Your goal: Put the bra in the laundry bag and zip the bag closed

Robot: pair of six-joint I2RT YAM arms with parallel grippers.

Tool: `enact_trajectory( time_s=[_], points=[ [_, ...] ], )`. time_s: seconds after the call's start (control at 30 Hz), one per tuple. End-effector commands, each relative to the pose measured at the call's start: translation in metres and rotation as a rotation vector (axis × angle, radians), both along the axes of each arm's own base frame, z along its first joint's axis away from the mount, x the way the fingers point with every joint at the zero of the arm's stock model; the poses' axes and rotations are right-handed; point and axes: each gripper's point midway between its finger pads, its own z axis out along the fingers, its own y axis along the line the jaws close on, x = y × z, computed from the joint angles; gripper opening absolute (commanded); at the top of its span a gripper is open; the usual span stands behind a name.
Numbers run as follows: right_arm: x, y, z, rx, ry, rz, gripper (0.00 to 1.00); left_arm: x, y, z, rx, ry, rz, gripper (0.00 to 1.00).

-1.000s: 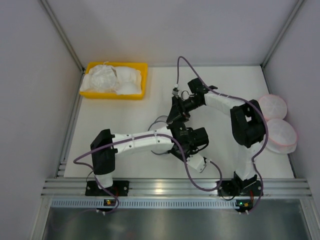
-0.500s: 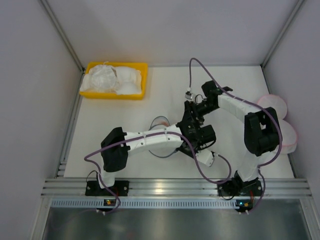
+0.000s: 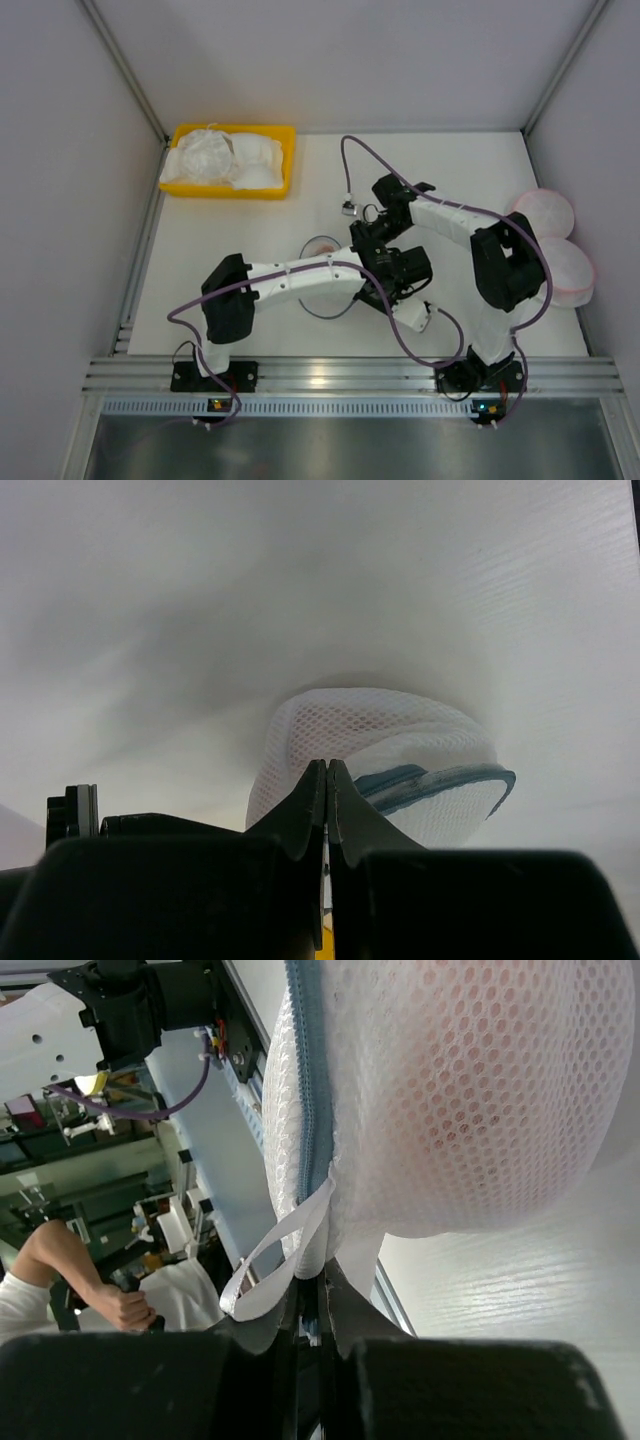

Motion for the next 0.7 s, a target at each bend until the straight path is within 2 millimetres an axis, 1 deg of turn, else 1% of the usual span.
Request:
enact_trajectory(
  time_s=[0.0, 0.03, 0.07, 0.13, 0.17, 0.2, 0.27, 0.33, 0.37, 0.4, 0.43, 0.5, 0.53, 0.57, 0.6, 0.63, 0.67],
  points=[
    [0.023, 0.013, 0.015, 0.06, -0.083, -0.005, 0.0, -0.014, -0.009, 0.028, -0.114, 0.048, -0.019, 0.0],
    [0.029, 0.015, 0.019, 0.069, -0.097, -0.005, 0.0, -0.02, -0.004, 0.026, -0.104, 0.053, -0.024, 0.0],
    [0.035, 0.013, 0.016, 0.063, -0.088, -0.02, 0.0, -0.025, -0.002, 0.025, -0.1, 0.056, -0.029, 0.0],
    [0.046, 0.013, 0.021, 0.068, -0.099, -0.028, 0.0, -0.045, 0.003, 0.021, -0.094, 0.1, -0.056, 0.0],
    [0.053, 0.01, 0.016, 0.06, -0.097, -0.033, 0.0, -0.052, 0.005, 0.019, -0.09, 0.112, -0.066, 0.0],
    [0.06, 0.011, 0.02, 0.064, -0.11, -0.036, 0.0, -0.064, 0.005, 0.018, -0.088, 0.128, -0.078, 0.0],
    [0.068, 0.011, 0.018, 0.066, -0.116, -0.038, 0.0, -0.078, 0.012, 0.016, -0.082, 0.153, -0.088, 0.0],
    [0.073, 0.013, 0.022, 0.077, -0.131, -0.033, 0.0, -0.092, 0.015, 0.014, -0.077, 0.181, -0.091, 0.0],
    [0.075, 0.014, 0.019, 0.074, -0.123, -0.028, 0.0, -0.095, 0.016, 0.014, -0.079, 0.187, -0.089, 0.0],
    [0.079, 0.017, 0.023, 0.083, -0.136, -0.026, 0.0, -0.098, 0.017, 0.014, -0.079, 0.198, -0.091, 0.0],
    [0.08, 0.018, 0.023, 0.084, -0.126, -0.024, 0.0, -0.1, 0.017, 0.013, -0.078, 0.197, -0.088, 0.0],
    [0.082, 0.02, 0.026, 0.083, -0.141, -0.025, 0.0, -0.093, 0.018, 0.012, -0.068, 0.166, -0.067, 0.0],
    [0.082, 0.02, 0.027, 0.076, -0.152, -0.025, 0.03, -0.086, 0.018, 0.012, -0.06, 0.135, -0.057, 0.0],
    [0.08, 0.018, 0.032, 0.07, -0.153, -0.027, 0.19, -0.082, 0.016, 0.012, -0.061, 0.123, -0.05, 0.0],
    [0.078, 0.015, 0.034, 0.061, -0.154, -0.03, 0.28, -0.073, 0.016, 0.013, -0.064, 0.114, -0.027, 0.0],
    [0.079, 0.011, 0.034, 0.037, -0.171, -0.037, 0.41, -0.067, 0.01, 0.016, -0.077, 0.108, -0.013, 0.0],
    [0.078, 0.003, 0.04, 0.027, -0.183, -0.05, 0.58, -0.062, 0.007, 0.019, -0.088, 0.105, -0.003, 0.0]
  ],
)
